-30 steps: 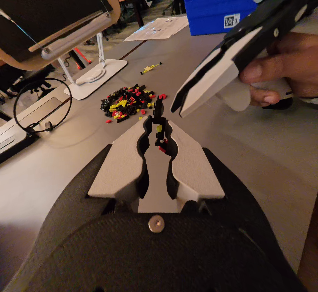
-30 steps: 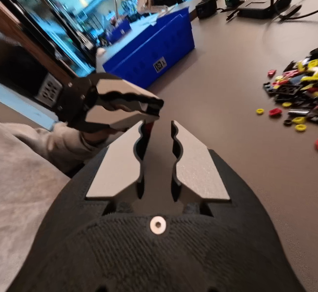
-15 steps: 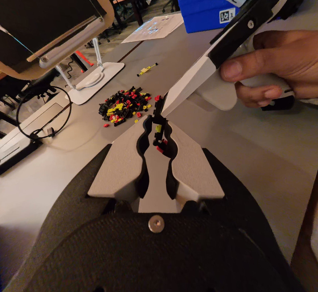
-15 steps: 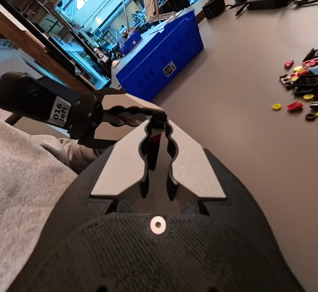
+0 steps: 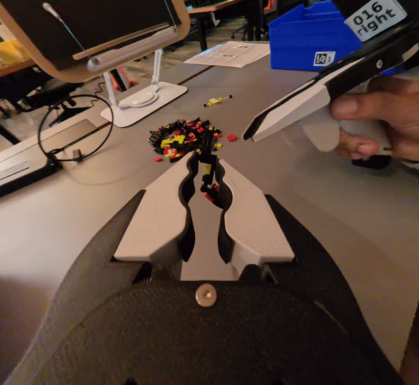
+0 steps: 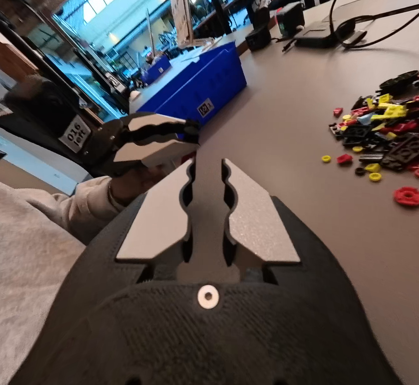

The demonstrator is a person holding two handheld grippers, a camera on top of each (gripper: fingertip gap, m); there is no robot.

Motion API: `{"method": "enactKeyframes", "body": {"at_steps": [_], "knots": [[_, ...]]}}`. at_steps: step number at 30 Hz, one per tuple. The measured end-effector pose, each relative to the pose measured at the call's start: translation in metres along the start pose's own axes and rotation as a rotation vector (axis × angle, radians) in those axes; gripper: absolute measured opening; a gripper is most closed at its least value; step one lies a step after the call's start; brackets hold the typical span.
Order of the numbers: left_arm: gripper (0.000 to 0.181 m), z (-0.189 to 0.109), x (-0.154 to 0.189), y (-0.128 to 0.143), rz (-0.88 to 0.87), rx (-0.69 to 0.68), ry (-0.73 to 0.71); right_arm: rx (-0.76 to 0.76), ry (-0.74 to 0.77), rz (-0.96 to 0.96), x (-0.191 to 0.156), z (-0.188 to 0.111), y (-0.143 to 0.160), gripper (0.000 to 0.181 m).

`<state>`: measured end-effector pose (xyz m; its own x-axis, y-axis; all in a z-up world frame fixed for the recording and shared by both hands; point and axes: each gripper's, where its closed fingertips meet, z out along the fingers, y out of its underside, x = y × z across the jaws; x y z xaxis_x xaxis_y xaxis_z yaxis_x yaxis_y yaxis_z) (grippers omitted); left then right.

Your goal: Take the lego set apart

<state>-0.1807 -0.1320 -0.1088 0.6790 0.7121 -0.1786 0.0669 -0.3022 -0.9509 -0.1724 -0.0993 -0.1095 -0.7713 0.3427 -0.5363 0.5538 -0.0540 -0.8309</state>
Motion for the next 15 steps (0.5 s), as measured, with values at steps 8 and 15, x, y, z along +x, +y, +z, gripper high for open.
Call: {"method": "enactKeyframes", "body": {"at_steps": [8, 15], "knots": [[0.014, 0.005, 0.014, -0.004, -0.046, 0.019, 0.002, 0.144, -0.003, 0.039, -0.011, 0.01, -0.005, 0.035], [0.014, 0.006, 0.023, -0.012, -0.07, 0.076, -0.014, 0.257, 0.071, -0.02, -0.017, 0.012, -0.015, 0.013]]}}
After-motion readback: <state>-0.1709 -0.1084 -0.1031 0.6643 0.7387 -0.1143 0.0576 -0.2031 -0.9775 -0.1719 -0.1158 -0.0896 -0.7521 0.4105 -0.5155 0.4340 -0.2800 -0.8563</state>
